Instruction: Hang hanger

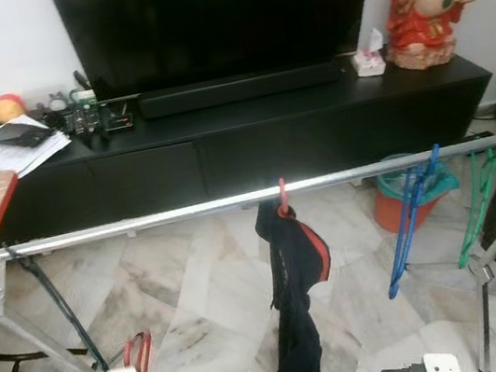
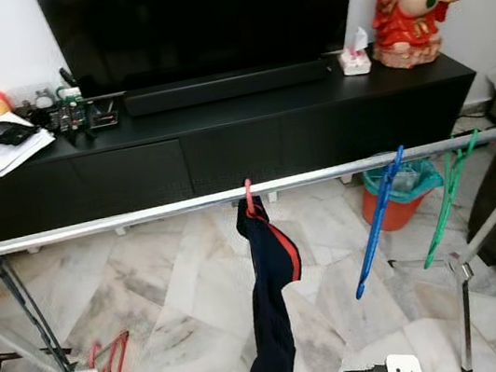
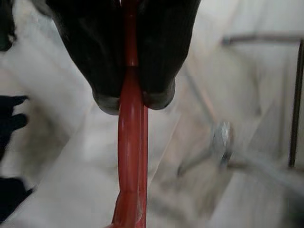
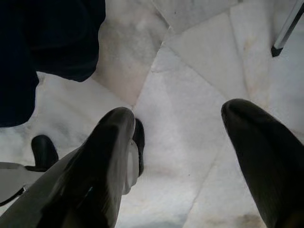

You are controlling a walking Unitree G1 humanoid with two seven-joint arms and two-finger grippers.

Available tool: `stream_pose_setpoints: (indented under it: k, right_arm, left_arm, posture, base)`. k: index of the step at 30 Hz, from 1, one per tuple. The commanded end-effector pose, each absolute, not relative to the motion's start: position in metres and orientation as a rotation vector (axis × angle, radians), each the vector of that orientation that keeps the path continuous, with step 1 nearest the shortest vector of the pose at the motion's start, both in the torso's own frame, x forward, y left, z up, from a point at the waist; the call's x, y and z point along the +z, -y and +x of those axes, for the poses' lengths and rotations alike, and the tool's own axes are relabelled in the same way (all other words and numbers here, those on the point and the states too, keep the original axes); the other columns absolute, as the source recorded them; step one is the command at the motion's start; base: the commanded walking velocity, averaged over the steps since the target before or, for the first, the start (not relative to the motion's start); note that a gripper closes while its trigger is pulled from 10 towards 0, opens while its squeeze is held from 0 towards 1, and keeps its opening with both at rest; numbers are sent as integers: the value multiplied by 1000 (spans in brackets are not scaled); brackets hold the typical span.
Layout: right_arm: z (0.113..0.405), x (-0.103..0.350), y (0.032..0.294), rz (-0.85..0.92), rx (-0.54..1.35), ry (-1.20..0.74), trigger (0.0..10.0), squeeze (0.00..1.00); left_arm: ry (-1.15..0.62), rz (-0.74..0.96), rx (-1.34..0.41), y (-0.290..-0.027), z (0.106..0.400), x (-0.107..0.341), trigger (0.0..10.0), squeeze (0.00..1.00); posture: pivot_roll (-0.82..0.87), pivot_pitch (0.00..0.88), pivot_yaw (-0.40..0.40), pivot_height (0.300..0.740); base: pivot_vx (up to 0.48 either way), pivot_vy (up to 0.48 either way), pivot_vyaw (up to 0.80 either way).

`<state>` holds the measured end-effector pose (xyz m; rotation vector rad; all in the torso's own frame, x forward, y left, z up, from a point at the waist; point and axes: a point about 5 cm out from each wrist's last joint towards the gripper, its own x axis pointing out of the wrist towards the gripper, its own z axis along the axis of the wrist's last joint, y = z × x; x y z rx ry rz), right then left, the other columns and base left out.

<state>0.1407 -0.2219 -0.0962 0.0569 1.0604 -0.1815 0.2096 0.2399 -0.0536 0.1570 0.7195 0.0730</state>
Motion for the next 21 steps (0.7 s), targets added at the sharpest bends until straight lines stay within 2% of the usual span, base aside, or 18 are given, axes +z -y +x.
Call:
stream_pose_setpoints:
  k: [1,3,9,15,21]
  right_arm:
    - [141,-96,224,49,-180,-1065,10000,0]
    - [141,-96,224,50,-178,-1064,10000,0]
    - [142,-95,224,50,-173,-1063,10000,0]
    - [145,-94,224,43,-162,-1062,10000,0]
    - [146,-94,223,38,-158,-1060,10000,0]
  left_arm:
    - [-661,196,-17,-235,220,-46,10000,0]
    - [-596,204,-111,-226,229,-39,10000,0]
    - [-462,211,-203,-211,247,-21,10000,0]
    - [-281,228,-330,-185,280,14,10000,0]
    - [-227,254,-486,-167,286,27,10000,0]
  posture:
    - [-23,0,-33,740]
    - [-22,0,-33,740]
    - [-9,0,-37,740]
    - [4,0,-39,740]
    - [-9,0,-28,740]
  base:
    - [0,0,0]
    - [0,0,0]
    - [0,0,0]
    - [0,0,0]
    - [0,0,0]
